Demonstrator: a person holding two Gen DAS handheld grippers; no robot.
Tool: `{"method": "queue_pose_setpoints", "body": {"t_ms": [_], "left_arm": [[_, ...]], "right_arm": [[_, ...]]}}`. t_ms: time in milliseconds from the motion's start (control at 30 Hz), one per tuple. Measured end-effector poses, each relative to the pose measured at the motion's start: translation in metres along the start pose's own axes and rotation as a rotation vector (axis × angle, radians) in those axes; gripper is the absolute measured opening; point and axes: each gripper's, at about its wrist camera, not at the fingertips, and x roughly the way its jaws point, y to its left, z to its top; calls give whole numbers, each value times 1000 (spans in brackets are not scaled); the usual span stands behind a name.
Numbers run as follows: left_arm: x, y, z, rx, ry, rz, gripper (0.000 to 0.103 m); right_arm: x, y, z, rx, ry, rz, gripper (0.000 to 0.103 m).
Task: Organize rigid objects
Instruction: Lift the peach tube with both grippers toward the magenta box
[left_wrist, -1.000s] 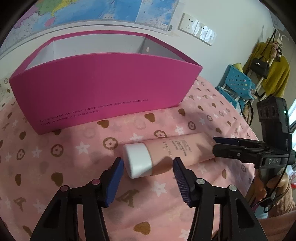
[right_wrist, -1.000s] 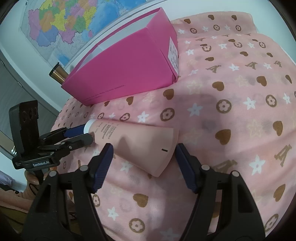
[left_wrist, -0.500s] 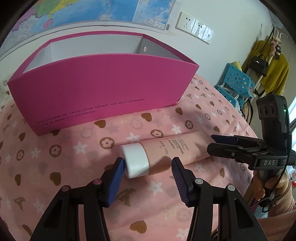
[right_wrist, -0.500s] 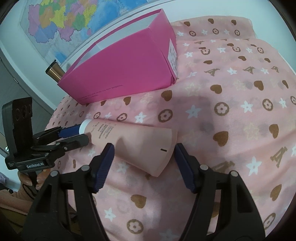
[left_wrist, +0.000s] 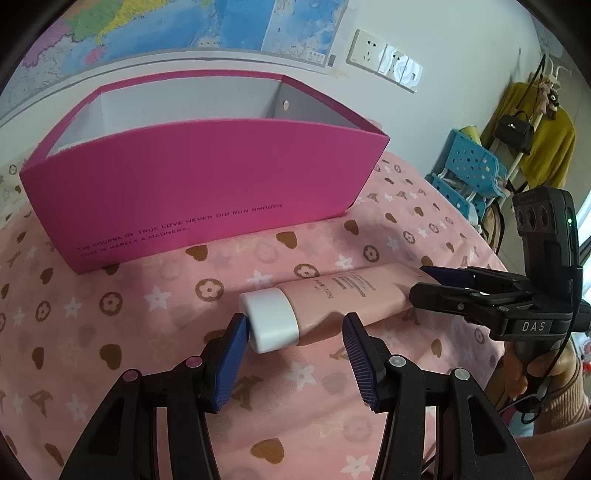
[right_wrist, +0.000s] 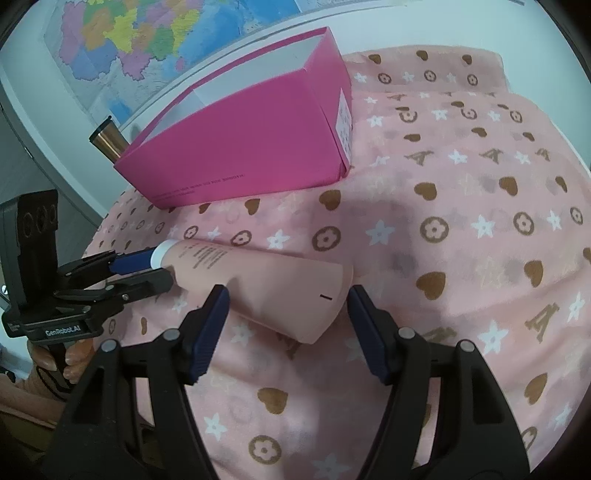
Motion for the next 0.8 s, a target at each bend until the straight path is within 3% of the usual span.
{"method": "queue_pose_setpoints", "body": {"t_ms": [800], "left_arm": [[-23, -7, 7, 1, -72, 15, 53]], "right_arm": [[-19, 13, 14, -48, -79, 5, 68]]}}
